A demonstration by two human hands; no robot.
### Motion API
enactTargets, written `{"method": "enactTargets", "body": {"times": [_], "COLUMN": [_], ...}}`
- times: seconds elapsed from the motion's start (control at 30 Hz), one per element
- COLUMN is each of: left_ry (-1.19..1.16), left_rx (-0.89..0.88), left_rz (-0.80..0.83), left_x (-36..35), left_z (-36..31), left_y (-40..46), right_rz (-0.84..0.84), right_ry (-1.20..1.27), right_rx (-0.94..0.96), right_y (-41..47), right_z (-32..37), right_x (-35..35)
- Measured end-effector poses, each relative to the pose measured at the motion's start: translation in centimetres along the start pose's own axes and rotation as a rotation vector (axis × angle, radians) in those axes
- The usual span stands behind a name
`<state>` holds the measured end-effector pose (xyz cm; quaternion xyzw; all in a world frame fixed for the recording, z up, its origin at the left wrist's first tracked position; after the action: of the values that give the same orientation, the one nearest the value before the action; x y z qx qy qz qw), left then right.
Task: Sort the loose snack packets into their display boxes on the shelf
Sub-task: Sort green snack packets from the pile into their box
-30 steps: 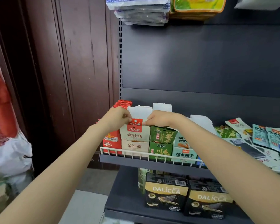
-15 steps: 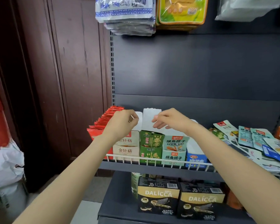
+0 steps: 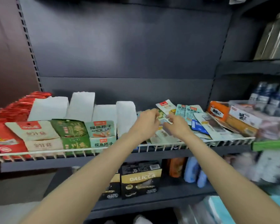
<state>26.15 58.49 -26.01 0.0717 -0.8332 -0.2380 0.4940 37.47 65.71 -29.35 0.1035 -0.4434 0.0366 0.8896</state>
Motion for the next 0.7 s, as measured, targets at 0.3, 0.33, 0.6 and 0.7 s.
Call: {"method": "enactTargets", "body": {"times": [0.3, 0.33, 0.6, 0.7], "left_ry": [0.228, 0.247, 0.222, 0.195], "left_rx": [0.120, 0.101, 0.027, -0.013], "left_rz": [0.365, 0.363, 0.320, 0.186], "left_x": [-8.5, -8.5, -8.3, -7.3], "left_z": [3.3, 3.4, 3.7, 3.0], "left_y": [2.4, 2.4, 2.1, 2.5], "right_rz": [0.253, 0.250, 0.033, -0.160], "right_ry": [-0.453, -0.487, -0.956, -0.833], "right_rx": [0.121, 0.141, 0.517, 0.515], "right_y": [-0.1, -0.4, -2.3, -2.2], "right_z": [-1.4, -0.9, 2.1, 2.0], "right_x": [-2.3, -2.2, -2.1, 0.8]}}
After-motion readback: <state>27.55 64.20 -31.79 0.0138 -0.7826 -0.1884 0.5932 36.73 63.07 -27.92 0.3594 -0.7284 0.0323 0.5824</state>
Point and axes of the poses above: each hand's wrist, its own y-axis towards the middle knuckle, its own x-axis out of the back of the hand, z = x × y, the point moved 6 cm from there along y, towards the middle knuckle, and after that the axes turned 8 degrees about -x, right-handed, at the moved point
